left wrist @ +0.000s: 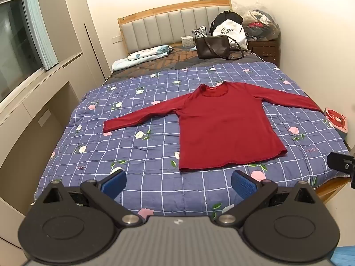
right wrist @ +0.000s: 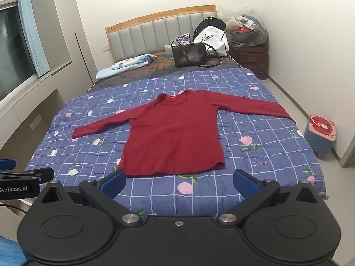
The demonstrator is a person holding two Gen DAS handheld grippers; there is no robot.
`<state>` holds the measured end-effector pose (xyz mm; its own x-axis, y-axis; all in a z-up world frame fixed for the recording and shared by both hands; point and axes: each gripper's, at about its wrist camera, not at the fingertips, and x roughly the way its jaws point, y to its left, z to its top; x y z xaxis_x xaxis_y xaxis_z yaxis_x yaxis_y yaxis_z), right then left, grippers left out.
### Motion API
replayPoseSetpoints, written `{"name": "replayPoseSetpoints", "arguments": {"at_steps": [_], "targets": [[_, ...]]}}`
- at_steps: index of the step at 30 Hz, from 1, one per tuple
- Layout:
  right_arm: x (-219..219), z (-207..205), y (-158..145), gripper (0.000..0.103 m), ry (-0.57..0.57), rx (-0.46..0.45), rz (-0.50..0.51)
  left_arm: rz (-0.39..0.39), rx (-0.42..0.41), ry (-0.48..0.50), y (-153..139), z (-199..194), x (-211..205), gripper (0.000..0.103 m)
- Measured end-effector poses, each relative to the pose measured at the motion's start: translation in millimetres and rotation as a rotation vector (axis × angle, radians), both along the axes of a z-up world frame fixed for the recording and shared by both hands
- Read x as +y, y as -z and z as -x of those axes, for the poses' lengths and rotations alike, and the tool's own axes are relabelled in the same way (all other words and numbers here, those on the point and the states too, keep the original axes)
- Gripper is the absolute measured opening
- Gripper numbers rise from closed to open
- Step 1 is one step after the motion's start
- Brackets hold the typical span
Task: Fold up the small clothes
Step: 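Move both tools over the spread red shirt on the bed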
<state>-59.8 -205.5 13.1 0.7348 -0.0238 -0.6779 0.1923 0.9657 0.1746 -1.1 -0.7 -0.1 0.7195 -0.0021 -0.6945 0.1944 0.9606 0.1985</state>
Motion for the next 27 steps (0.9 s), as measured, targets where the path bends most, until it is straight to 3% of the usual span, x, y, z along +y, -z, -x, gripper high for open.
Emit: {"name": "replayPoseSetpoints", "arguments": {"at_steps": [13,27], "targets": [[-26.9,-0.3,12.8,0.103,0.005,0.021,0.009,-0.007,0.019,0.006,1.7,-5.5,0.2,0.103],[-20.5,-3.3,14.8,0.103,0.059,0.097,0.07,-0.01,0.038,0.008,4.3,-11.1,1.7,0.103]]}}
